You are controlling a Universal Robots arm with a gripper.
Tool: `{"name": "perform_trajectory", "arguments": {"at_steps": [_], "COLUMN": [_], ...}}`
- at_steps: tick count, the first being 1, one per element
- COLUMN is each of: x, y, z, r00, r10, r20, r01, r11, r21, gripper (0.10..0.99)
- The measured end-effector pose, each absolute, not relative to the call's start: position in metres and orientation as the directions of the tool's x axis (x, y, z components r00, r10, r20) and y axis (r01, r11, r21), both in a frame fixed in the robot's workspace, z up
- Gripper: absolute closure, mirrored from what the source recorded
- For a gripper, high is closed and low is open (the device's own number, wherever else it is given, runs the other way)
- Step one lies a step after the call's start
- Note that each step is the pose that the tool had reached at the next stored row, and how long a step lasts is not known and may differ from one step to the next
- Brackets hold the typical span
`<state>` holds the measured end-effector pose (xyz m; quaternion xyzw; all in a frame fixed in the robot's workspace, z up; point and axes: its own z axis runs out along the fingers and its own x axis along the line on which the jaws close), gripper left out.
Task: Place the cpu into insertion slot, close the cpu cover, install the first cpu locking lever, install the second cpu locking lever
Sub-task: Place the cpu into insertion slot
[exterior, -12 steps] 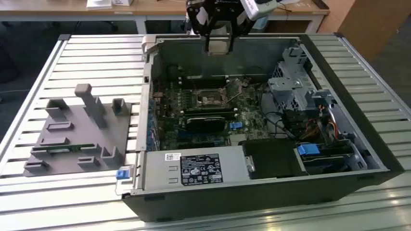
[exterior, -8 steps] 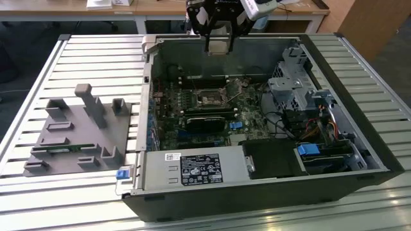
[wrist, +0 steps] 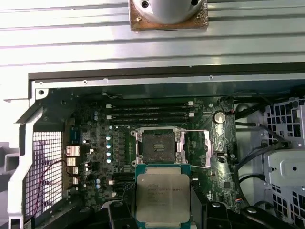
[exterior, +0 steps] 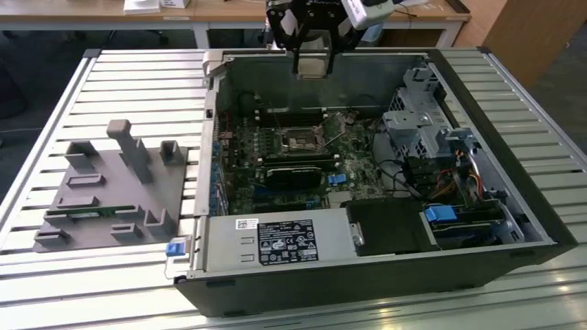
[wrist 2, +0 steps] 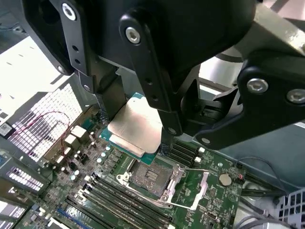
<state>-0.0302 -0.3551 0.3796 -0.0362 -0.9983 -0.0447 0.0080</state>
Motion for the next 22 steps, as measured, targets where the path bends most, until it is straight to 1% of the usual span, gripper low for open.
{"name": "perform_trajectory", "arguments": {"at_steps": [11,22], "x": [-0.0302,-0.0302], "y": [-0.3551,-0.3551], "z": [0.3784,0.3758], "r00": [-0.969,-0.901], "r10": [0.248,0.433], "r20": [0.019,0.018], "r01": [0.249,0.433], "r11": [0.965,0.898], "r21": [0.087,0.086], "gripper": [0.545,0.545]}}
